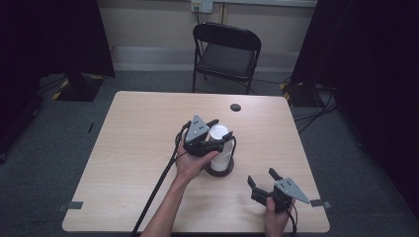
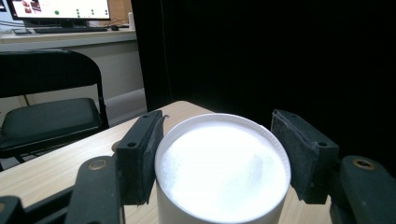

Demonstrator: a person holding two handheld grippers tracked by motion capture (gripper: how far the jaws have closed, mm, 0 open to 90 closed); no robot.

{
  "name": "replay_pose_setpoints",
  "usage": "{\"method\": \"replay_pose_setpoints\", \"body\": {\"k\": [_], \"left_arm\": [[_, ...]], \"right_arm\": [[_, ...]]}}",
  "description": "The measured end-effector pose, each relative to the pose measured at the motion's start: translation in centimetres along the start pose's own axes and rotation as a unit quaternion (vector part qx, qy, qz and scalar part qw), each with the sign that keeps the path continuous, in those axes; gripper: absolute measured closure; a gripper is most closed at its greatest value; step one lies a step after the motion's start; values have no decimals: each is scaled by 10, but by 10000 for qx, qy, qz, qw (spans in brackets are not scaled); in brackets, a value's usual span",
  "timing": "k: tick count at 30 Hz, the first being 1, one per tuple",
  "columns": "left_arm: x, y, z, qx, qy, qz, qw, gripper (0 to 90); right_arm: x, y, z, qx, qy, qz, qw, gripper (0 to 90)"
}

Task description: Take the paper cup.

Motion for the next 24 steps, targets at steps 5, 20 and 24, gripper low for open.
{"method": "replay_pose_setpoints", "body": {"k": [5,20,24], "left_arm": [[0,3,5,-89,-17,30,10000,360],[-4,17,23,-393,81,-1,9992,360],[-7,22,27,-427,92,-41,9990,360]], "right_arm": [[0,0,0,9,9,9,10000,133],[0,-1,0,17,28,-37,10000,136],[0,-1,0,40,22,-41,10000,136]]}}
Point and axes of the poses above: each handheld gripper's, and its own axes: y roughly backward along the jaws, z roughly out of its top, x roughly to its left, the point moved 9 cm from there along -y, roughly forward along the jaws, and after that the axes turned 13 degrees about -z, right-handed, at the moved point
